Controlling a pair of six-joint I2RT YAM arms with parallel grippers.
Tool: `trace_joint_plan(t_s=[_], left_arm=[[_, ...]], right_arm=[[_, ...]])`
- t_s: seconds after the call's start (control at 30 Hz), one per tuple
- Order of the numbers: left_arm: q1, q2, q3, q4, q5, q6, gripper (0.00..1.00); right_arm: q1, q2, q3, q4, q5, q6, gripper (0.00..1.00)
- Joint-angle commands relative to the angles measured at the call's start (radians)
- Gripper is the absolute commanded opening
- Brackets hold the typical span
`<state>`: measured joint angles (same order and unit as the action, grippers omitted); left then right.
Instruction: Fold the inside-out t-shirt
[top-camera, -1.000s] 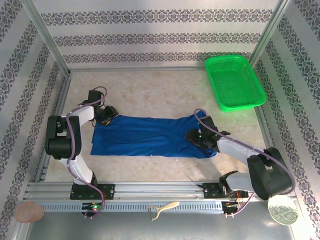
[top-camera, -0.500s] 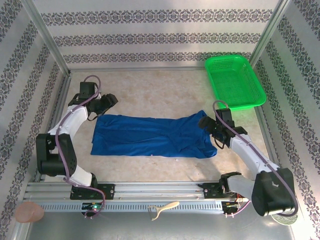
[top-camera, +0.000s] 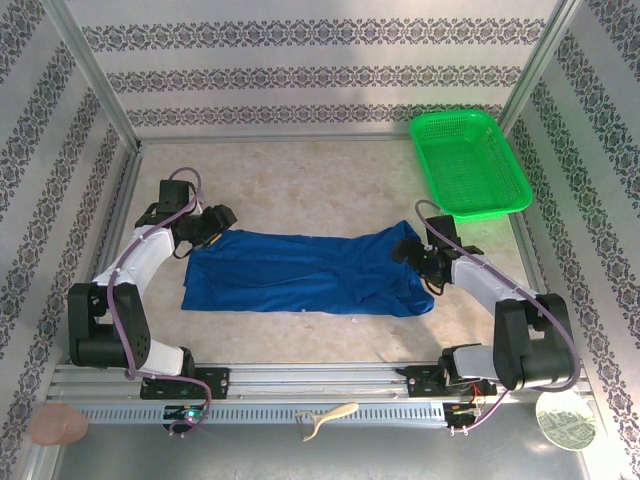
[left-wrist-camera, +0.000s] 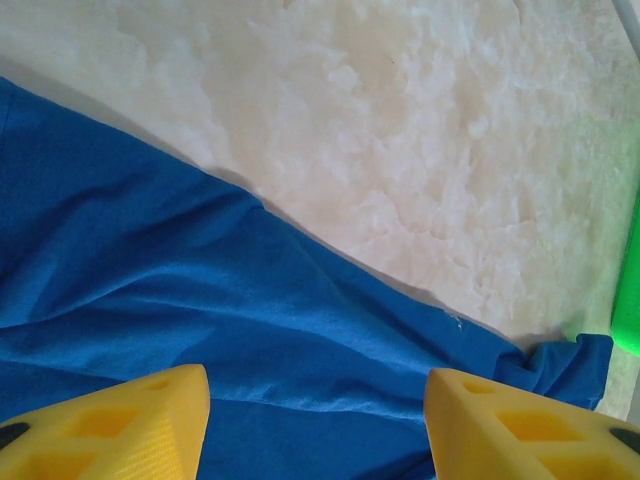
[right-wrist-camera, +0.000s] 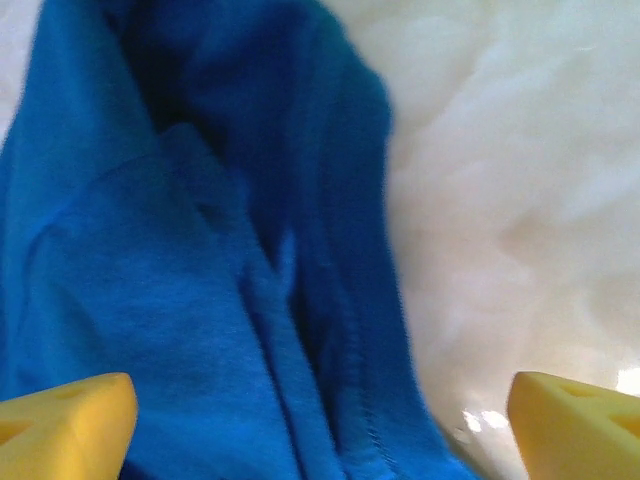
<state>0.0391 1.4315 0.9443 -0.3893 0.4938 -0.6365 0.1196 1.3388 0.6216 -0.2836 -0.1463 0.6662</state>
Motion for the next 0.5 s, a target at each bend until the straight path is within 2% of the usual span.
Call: trace_joint_plan(t_s=[0.0, 0.13, 0.27, 0.33, 0.4, 0.47], left_arm=[[-0.008, 0.007, -0.008, 0.001, 0.013, -0.005, 0.59], [-0.008, 0.017, -0.010, 0.008, 0.014, -0.008, 0.59], [-0.007, 0.019, -0.010, 0.014, 0.017, -0.009, 0.59], [-0.008, 0.022, -0.010, 0.017, 0.018, -0.009, 0.59], [-0.007, 0.024, -0.009, 0.016, 0.021, -0.009, 0.59], [-0.007, 0.025, -0.007, 0.017, 0.024, -0.010, 0.59]], right_arm=[[0.005, 0.040, -0.022, 0.088, -0.124, -0.006, 0.89], [0.054, 0.060, -0.041, 0.115, -0.124, 0.018, 0.83], [0.079, 0.052, -0.076, 0.140, -0.125, 0.042, 0.71], [0.081, 0.033, -0.091, 0.127, -0.093, 0.047, 0.71], [0.081, 0.001, -0.104, 0.120, -0.064, 0.062, 0.75], [0.081, -0.042, -0.102, 0.070, 0.025, 0.078, 0.80]])
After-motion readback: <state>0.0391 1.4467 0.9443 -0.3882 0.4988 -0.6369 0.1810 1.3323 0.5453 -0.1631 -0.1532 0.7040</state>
